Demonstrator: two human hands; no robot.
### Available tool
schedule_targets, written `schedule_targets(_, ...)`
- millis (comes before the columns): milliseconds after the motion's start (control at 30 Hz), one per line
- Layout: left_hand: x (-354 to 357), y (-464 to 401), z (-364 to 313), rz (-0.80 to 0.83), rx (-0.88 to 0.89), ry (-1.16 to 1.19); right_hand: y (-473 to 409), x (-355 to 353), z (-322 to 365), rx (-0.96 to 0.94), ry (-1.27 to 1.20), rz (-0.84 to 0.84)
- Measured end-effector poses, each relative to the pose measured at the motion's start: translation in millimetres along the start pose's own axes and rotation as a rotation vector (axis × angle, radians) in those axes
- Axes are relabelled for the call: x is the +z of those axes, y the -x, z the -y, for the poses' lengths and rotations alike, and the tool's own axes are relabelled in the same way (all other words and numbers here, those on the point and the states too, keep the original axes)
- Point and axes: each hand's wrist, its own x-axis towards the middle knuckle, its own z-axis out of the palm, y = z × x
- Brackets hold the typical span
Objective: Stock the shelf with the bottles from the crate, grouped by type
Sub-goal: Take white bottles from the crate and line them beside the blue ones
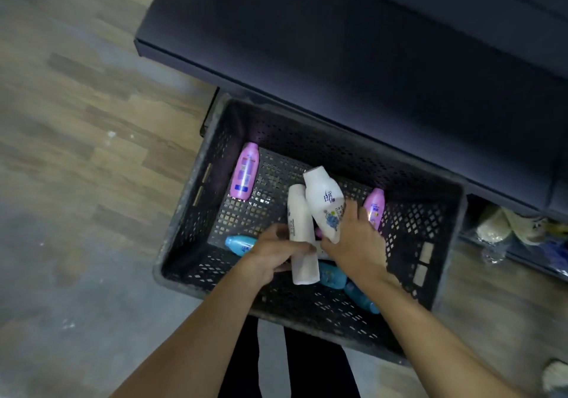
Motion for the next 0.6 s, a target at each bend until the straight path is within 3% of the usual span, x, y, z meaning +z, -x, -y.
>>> schedule_targets(400,-2,91,-52,-0.296,0.395,-0.601,61,-71,24,0.054,-0.014,-0.099)
schedule_targets(600,0,147,-74,-0.457,0.508,-0.657,93,-104,49,0.097,-0.120,-0.168)
